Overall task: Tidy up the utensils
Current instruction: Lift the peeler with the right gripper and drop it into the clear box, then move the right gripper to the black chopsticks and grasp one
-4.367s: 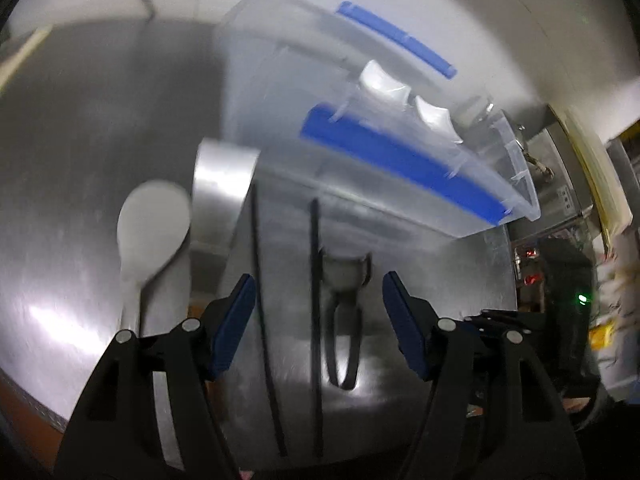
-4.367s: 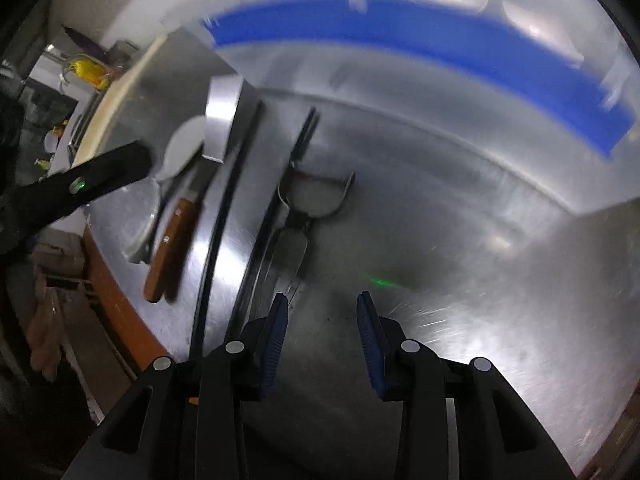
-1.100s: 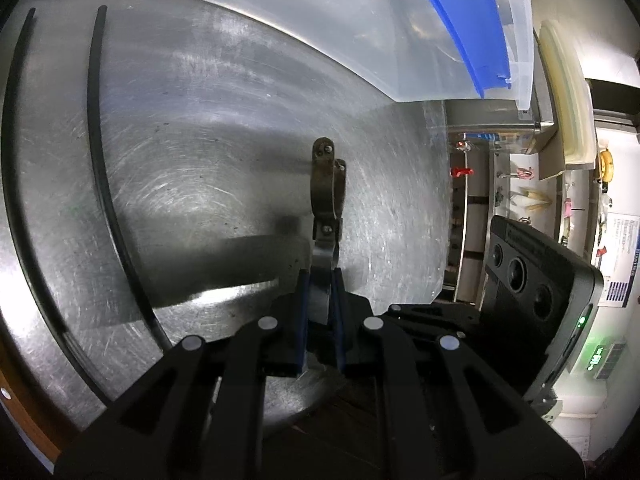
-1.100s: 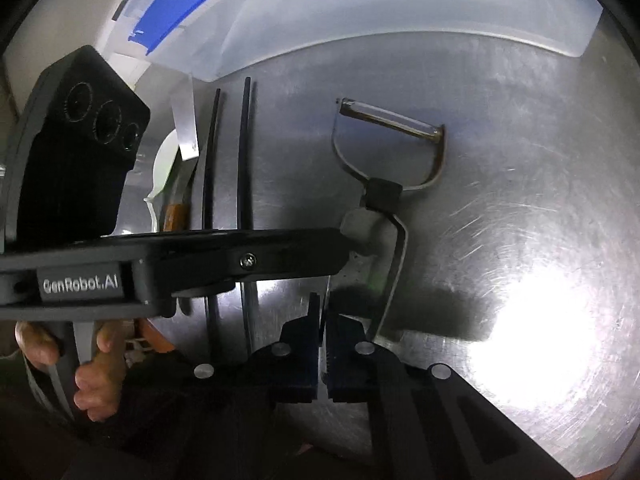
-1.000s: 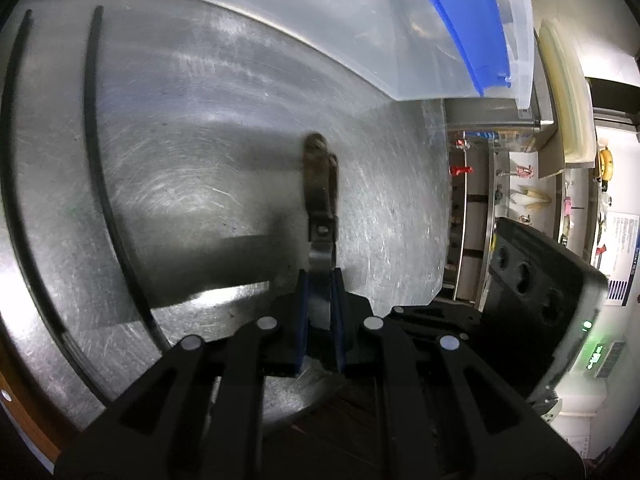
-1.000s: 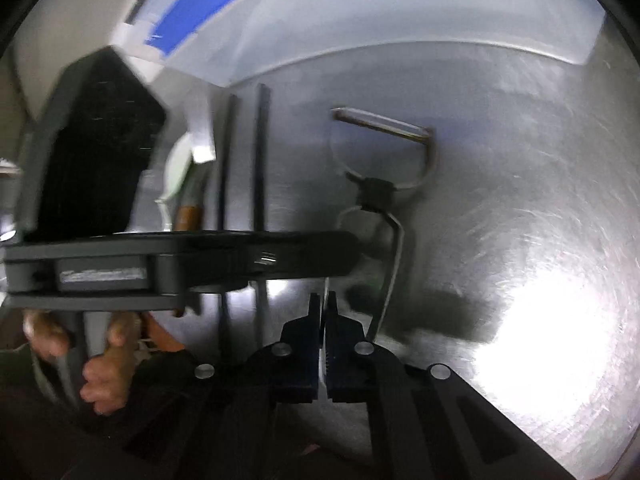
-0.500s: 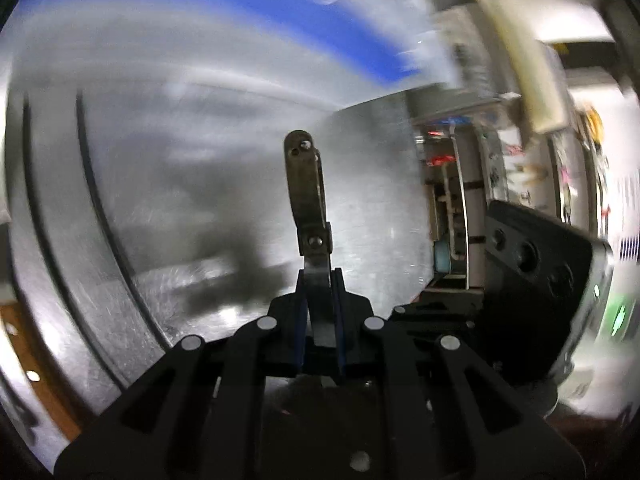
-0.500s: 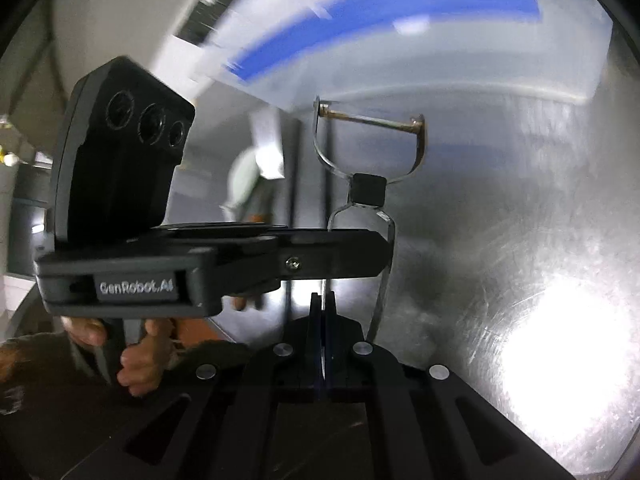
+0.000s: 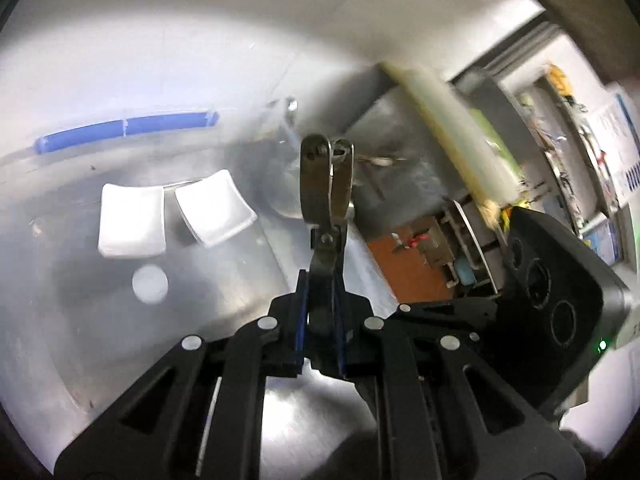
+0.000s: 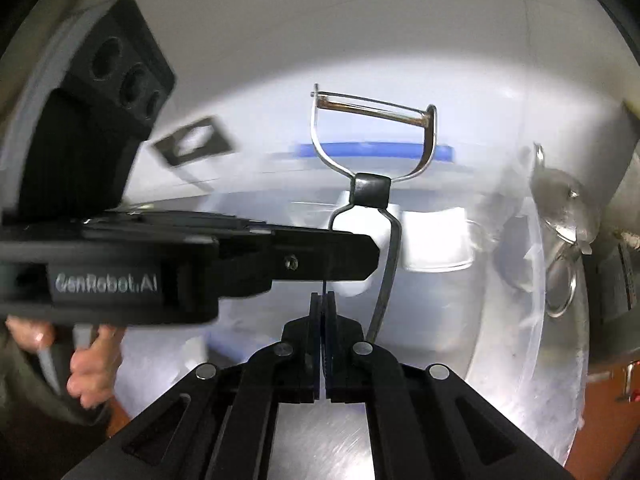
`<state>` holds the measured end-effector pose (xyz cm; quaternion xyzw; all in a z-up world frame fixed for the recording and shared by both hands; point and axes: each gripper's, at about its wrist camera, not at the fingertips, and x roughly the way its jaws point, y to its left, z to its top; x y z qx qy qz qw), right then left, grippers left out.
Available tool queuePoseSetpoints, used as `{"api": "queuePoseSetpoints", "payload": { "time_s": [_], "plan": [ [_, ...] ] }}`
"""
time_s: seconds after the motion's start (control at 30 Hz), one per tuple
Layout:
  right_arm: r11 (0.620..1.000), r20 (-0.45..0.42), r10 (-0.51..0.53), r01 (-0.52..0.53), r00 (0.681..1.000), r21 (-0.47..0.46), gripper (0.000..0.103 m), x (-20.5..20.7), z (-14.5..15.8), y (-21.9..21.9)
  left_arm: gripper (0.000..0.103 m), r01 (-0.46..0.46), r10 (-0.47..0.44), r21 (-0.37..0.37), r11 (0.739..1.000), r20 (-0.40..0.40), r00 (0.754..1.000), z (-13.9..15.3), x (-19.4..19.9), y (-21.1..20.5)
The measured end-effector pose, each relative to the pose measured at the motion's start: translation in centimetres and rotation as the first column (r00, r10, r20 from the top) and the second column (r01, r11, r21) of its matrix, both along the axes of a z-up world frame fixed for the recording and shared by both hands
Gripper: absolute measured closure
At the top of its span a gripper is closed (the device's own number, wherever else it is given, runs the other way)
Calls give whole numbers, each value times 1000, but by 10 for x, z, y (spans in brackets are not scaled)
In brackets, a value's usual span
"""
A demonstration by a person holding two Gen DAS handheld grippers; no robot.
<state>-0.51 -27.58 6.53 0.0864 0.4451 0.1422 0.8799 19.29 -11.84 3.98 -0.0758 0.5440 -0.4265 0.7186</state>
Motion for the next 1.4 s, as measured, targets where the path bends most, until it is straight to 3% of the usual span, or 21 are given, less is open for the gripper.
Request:
{"api": "queuePoseSetpoints", "payload": {
  "time_s": [0.13, 0.27, 0.4, 0.47, 0.5, 0.57, 0.67, 0.73, 0.77, 0.8, 0.87, 0.93, 1.0, 1.07, 1.17, 1.27, 1.4],
  "plan": [
    [996, -175, -87, 84, 981, -24, 100, 56, -50, -22, 93, -6, 14, 45, 999, -170, 985, -65, 51, -18],
    [992, -332, -125, 116, 935, -47, 100, 88, -100, -29, 93, 6, 30, 108, 994, -326, 945, -133, 74, -34],
    [988, -440, -157, 134, 884, -82, 100, 115, -123, -27, 93, 12, 48, 150, 989, -388, 921, -162, 84, -38],
    [984, -461, -176, 149, 870, -94, 95, 129, -131, -26, 92, 8, 59, 168, 986, -389, 919, -165, 87, -37],
    [982, -484, -187, 148, 855, -118, 87, 133, -136, -25, 91, 18, 58, 193, 981, -382, 922, -164, 88, -36],
    [980, -478, -198, 164, 856, -111, 77, 133, -136, -29, 88, 33, 50, 239, 971, -336, 941, -156, 83, -33],
    [986, -343, -165, 145, 925, -84, 73, 107, -98, -25, 88, -37, 89, 265, 964, -189, 978, -121, 70, -6],
    [999, -178, -51, 51, 983, -4, 72, 62, -48, -7, 88, -118, 131, 186, 975, -59, 990, -74, 45, 32],
    [1000, -125, -6, 9, 992, 24, 72, 45, -33, 2, 85, -139, 143, 145, 980, -20, 990, -56, 33, 48],
    [997, -54, 63, -60, 997, 43, 72, 14, -16, 14, 80, -163, 161, 70, 984, 33, 986, -31, 12, 75],
    [984, 12, 177, -177, 984, 22, 71, -24, -2, 47, 30, -187, 189, -25, 982, 98, 977, -2, -20, 115],
    [959, -35, 280, -281, 959, -32, 70, -47, -21, 88, 25, -222, 235, -91, 971, 180, 955, 18, -63, 157],
    [920, -186, 355, -378, 916, -107, 70, -60, -73, 133, 25, -273, 284, -80, 959, 200, 938, 17, -99, 191],
    [878, -346, 347, -432, 871, -206, 71, -68, -138, 164, 25, -330, 331, -40, 943, 184, 925, 4, -111, 219],
    [870, -470, 298, -439, 831, -225, 70, -76, -194, 176, 25, -386, 382, 30, 922, 101, 919, -31, -133, 250],
    [889, -509, 258, -408, 821, -209, 70, -71, -214, 175, 25, -412, 413, 84, 907, 3, 911, -68, -150, 270],
    [892, -483, 216, -372, 849, -255, 70, -74, -218, 175, 25, -422, 429, 96, 901, -66, 901, -99, -160, 272]
  ]
}}
